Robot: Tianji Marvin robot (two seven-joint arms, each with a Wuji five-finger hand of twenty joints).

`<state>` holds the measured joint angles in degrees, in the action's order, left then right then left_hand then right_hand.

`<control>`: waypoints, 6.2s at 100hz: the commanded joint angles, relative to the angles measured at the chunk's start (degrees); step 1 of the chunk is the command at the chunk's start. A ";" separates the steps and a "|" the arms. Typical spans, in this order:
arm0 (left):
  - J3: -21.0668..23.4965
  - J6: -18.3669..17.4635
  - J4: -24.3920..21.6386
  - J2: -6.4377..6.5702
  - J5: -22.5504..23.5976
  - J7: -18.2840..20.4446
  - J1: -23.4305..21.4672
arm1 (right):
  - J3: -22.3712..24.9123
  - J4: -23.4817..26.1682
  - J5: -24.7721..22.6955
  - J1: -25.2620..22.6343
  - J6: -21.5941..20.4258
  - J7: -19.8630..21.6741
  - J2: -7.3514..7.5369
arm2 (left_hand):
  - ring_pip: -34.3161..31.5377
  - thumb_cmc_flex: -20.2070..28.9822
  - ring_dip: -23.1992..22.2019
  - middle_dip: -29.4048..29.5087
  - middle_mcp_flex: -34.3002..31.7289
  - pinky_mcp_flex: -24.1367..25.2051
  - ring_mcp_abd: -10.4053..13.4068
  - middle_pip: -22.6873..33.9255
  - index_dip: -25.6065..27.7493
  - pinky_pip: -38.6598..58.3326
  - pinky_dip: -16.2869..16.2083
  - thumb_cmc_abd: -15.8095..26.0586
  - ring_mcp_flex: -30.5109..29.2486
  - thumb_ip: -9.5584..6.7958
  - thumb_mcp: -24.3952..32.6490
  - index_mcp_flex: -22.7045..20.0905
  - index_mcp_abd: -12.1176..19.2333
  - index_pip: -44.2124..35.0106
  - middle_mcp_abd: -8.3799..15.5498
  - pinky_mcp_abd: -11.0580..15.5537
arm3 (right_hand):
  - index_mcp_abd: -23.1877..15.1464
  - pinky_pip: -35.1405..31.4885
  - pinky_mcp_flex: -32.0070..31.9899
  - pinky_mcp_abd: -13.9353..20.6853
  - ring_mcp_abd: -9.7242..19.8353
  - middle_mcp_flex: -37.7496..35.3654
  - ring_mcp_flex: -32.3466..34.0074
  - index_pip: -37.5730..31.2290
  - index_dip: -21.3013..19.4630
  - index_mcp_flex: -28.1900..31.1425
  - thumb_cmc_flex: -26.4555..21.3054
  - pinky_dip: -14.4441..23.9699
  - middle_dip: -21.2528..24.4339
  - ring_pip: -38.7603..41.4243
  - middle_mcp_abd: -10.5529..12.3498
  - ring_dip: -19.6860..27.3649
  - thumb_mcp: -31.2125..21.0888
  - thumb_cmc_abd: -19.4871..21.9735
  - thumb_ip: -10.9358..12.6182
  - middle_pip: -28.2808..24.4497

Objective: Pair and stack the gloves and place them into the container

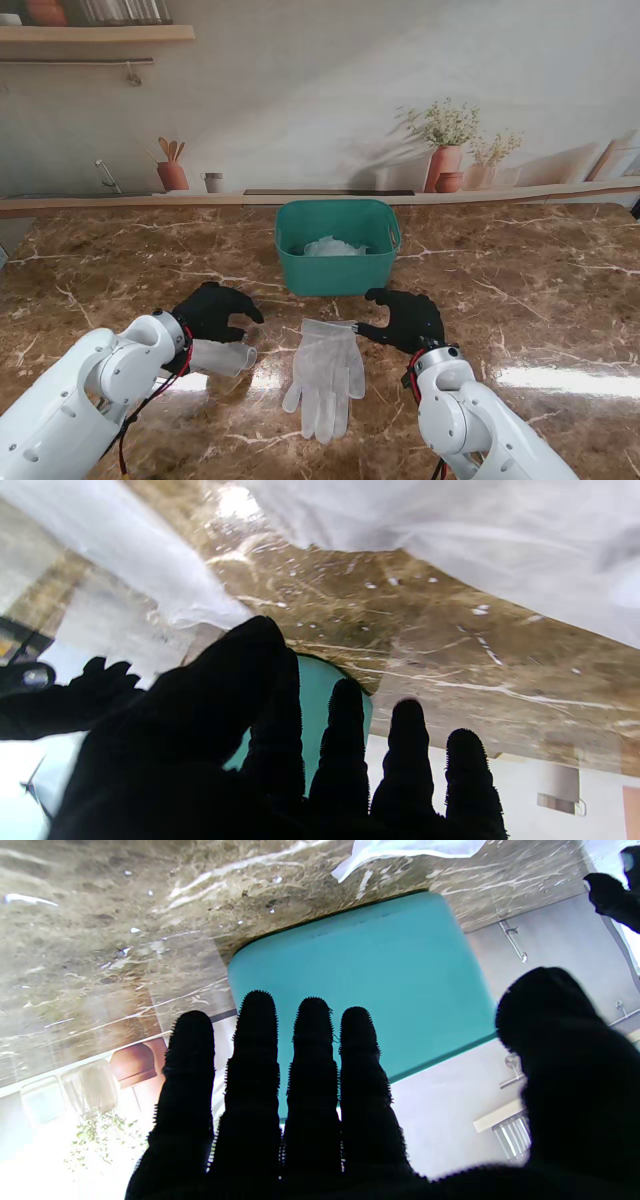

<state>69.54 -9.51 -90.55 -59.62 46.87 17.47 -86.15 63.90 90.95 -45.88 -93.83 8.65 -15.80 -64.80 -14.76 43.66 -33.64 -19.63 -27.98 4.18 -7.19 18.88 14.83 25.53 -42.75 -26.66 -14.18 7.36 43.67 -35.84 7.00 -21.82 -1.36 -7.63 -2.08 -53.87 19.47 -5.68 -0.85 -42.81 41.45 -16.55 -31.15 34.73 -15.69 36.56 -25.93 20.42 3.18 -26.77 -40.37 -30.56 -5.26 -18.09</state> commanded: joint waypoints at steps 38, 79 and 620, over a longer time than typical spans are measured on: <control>-2.45 -6.35 7.86 1.43 6.84 -6.31 0.57 | 0.17 0.04 0.76 -0.83 -1.31 -0.16 -0.13 | 2.29 -7.02 -0.18 -1.73 13.43 1.47 3.90 -0.89 -0.16 -11.18 -5.91 -4.86 8.60 -0.16 0.26 15.45 4.18 1.86 3.61 4.71 | -1.56 0.20 0.75 0.02 0.65 -2.61 0.37 -1.87 0.93 2.44 1.37 -0.55 0.79 -0.67 -0.05 1.16 -1.22 0.51 1.95 -0.36; -8.94 -8.34 14.38 1.41 7.10 -10.66 4.51 | 0.31 0.60 1.29 -1.09 -1.38 0.11 -0.17 | 3.88 -5.06 -1.39 -1.95 16.50 0.67 4.90 -4.46 14.13 -13.40 -2.28 -4.68 10.74 0.65 1.08 6.02 7.94 -18.00 5.01 5.53 | -1.92 0.20 0.83 -0.14 0.73 -3.79 0.77 -2.48 1.20 3.17 1.15 -0.50 0.56 -0.75 0.06 1.07 -4.71 -0.18 1.30 -0.36; -2.44 -10.25 -11.88 -2.92 -40.50 -8.09 -14.59 | 6.70 21.56 39.78 -15.24 -17.31 12.55 -0.99 | -2.49 30.28 -9.72 -13.03 -1.32 0.49 2.52 3.09 45.78 -13.45 -7.23 22.94 5.57 -1.16 -46.70 -4.94 9.59 -28.50 -0.27 7.29 | -4.52 4.99 -20.40 6.93 4.24 9.17 -30.49 -14.80 -6.95 16.74 -8.89 26.35 -6.92 10.48 -0.98 -9.98 -3.11 -7.06 -0.07 -2.56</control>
<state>67.01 -20.52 -102.73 -62.75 5.97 9.52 -100.53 70.59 113.19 -6.47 -108.64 -8.16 -3.91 -65.35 -17.42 68.83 -43.45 -31.74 -30.07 4.84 -7.24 21.90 53.20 13.60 -50.74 -6.63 -9.58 8.06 -4.45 -38.24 7.02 -42.64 -3.35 -3.04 -2.44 -50.02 -0.29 -0.60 1.37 -29.91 9.65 -26.17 -35.64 44.81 -22.55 60.50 -31.23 31.18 -0.56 -36.55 -38.80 -35.14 -5.22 -20.93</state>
